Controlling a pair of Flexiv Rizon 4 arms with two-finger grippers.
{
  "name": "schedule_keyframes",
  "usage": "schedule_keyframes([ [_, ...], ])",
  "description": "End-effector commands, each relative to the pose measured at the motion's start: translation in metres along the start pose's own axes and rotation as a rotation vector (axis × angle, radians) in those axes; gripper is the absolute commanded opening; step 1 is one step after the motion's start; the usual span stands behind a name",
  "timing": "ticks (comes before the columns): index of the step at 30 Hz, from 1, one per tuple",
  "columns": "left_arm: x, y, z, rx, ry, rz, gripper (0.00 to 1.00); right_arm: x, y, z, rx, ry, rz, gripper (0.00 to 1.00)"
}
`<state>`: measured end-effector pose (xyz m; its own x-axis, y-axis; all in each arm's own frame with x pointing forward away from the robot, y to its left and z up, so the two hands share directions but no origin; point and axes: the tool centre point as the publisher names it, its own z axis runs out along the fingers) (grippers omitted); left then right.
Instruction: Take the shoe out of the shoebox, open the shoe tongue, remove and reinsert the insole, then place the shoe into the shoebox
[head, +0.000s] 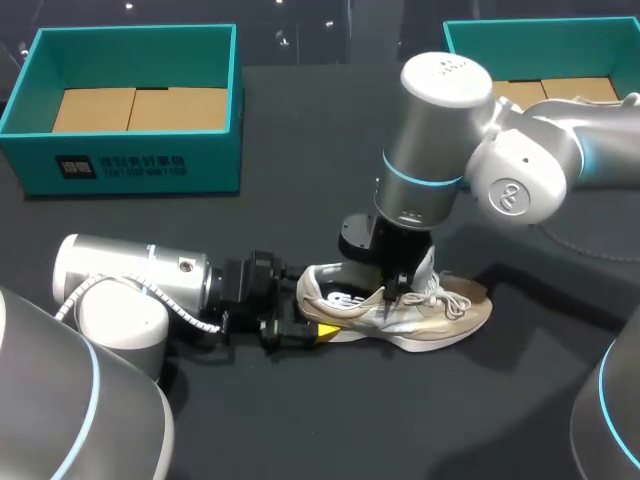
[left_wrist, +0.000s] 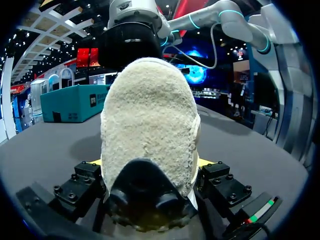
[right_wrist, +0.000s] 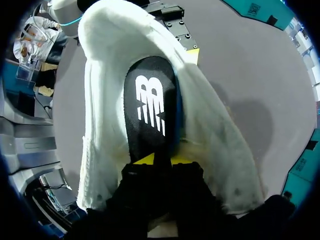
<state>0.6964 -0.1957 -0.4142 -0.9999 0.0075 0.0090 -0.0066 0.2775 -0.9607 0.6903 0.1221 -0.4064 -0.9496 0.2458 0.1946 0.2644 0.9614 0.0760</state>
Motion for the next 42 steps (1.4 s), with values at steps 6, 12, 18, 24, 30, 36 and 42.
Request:
schedule_keyframes([
  [6, 0.001, -0.001, -0.001, -0.001, -0.002, 0.000, 0.00, 0.011, -0.013, 0.019, -0.070, -0.030, 0.012, 0.00],
  [12, 0.001, -0.001, -0.001, -0.001, -0.002, 0.000, 0.00, 0.006, -0.022, -0.002, -0.169, -0.063, -0.003, 0.00],
  [18, 0.001, -0.001, -0.001, -0.001, -0.002, 0.000, 0.00, 0.001, -0.026, -0.020, -0.278, -0.081, -0.057, 0.00],
  [24, 0.001, -0.001, -0.001, -0.001, -0.002, 0.000, 0.00, -0.004, -0.021, -0.035, -0.350, -0.087, -0.137, 0.00],
  [30, 0.001, -0.001, -0.001, -0.001, -0.002, 0.000, 0.00, -0.005, -0.007, -0.047, -0.363, -0.082, -0.230, 0.00],
  [36, 0.001, -0.001, -0.001, -0.001, -0.002, 0.000, 0.00, -0.001, 0.016, -0.056, -0.339, -0.073, -0.315, 0.00],
  [42, 0.001, -0.001, -0.001, -0.001, -0.002, 0.000, 0.00, 0.008, 0.034, -0.063, -0.336, -0.073, -0.373, 0.00],
])
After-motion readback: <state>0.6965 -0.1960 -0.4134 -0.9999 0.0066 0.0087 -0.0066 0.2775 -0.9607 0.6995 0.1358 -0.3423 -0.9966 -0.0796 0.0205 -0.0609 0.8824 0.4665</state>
